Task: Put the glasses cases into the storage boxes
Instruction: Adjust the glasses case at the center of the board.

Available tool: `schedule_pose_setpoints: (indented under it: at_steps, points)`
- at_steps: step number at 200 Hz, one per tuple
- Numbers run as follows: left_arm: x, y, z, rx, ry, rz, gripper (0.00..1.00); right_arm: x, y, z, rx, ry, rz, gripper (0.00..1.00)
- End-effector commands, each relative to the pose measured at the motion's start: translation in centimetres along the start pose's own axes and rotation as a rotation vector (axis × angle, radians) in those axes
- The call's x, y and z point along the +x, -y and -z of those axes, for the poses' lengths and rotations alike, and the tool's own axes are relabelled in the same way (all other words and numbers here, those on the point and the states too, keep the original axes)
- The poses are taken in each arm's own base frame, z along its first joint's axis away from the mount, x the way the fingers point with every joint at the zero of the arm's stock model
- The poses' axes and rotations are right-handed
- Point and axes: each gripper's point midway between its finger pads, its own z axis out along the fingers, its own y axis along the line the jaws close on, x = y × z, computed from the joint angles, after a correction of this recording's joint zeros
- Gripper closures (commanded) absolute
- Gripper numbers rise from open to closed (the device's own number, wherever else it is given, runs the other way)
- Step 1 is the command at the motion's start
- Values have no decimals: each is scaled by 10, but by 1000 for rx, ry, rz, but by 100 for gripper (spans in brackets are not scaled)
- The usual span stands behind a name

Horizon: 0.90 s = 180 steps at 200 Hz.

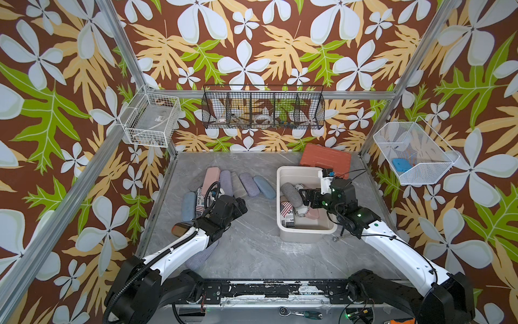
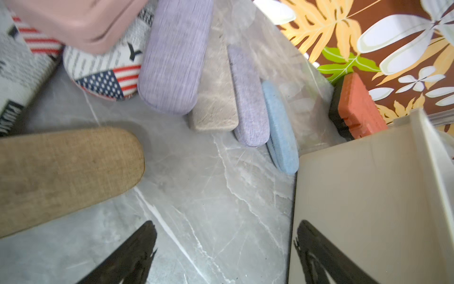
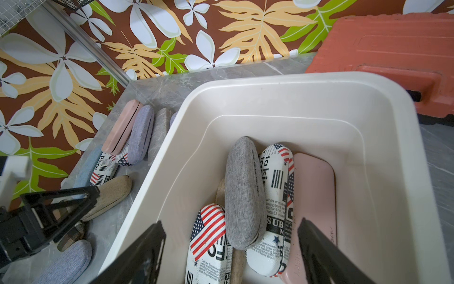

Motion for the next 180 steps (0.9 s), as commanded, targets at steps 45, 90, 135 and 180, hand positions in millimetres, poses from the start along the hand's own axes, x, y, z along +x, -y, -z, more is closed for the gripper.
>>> schedule_pose_setpoints:
  at_steps: [45,90,135,180]
  points:
    - [-34,-97,-5,-294,85,4,4,-4,-4,3,-15,17,7,14]
    - [-27,-96,-21,-216,85,-40,7,-3,-6,4,-27,16,10,15]
    - [-7,-84,-30,-117,15,-65,10,-4,-8,3,-42,13,12,15]
    - [35,-48,-35,-18,-51,-80,11,-5,-9,3,-43,16,14,15]
